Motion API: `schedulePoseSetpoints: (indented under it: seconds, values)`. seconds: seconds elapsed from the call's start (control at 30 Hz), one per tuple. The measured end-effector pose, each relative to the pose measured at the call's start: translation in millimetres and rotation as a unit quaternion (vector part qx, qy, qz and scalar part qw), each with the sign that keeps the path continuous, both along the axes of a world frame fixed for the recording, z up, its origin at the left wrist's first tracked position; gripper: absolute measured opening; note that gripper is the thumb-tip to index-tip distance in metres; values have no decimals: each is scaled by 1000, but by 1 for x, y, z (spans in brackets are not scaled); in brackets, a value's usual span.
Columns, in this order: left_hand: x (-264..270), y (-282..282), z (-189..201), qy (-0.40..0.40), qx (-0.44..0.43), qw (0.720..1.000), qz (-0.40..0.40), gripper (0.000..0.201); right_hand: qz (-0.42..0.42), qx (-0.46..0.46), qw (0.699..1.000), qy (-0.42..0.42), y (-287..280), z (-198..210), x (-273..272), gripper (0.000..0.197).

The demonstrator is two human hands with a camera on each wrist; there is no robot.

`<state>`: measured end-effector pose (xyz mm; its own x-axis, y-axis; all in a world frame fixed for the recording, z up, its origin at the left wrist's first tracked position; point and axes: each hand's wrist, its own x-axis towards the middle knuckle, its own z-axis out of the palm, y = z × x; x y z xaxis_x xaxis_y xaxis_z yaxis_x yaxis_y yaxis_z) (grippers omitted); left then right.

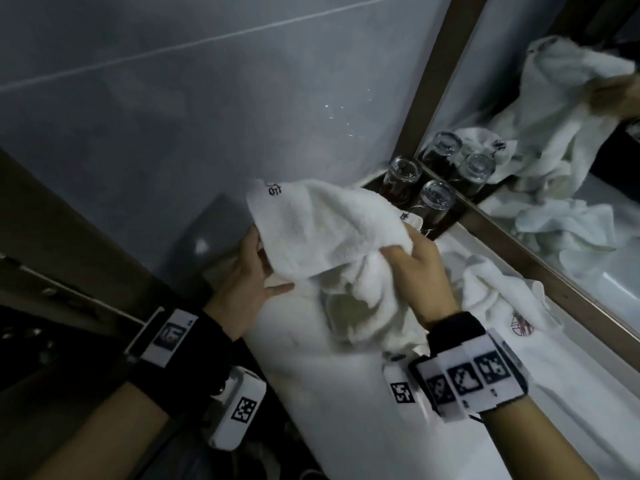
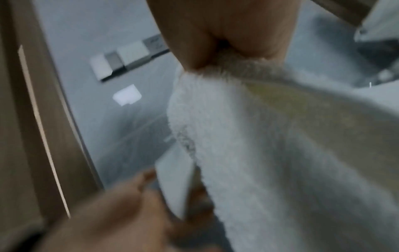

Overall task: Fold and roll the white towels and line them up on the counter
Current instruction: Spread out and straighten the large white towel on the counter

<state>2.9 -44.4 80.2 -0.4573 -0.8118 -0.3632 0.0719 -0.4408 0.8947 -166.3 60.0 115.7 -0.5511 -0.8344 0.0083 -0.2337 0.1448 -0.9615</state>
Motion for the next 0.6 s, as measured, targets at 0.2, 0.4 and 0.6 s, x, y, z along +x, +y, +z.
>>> schedulePoseSetpoints:
  seconds: [0.2,0.4,0.6]
  values:
    - [15,39,0,-46,-119,976,-179,20,51,-33,937,-344,-20,15,30,27]
    - [17,27,6,-152,-184,969,-70,36,116,31,971,-205,-18,2,40,65]
    - [13,24,19,-26,-44,999,-18,36,139,81,987,-24,12,-31,62,95]
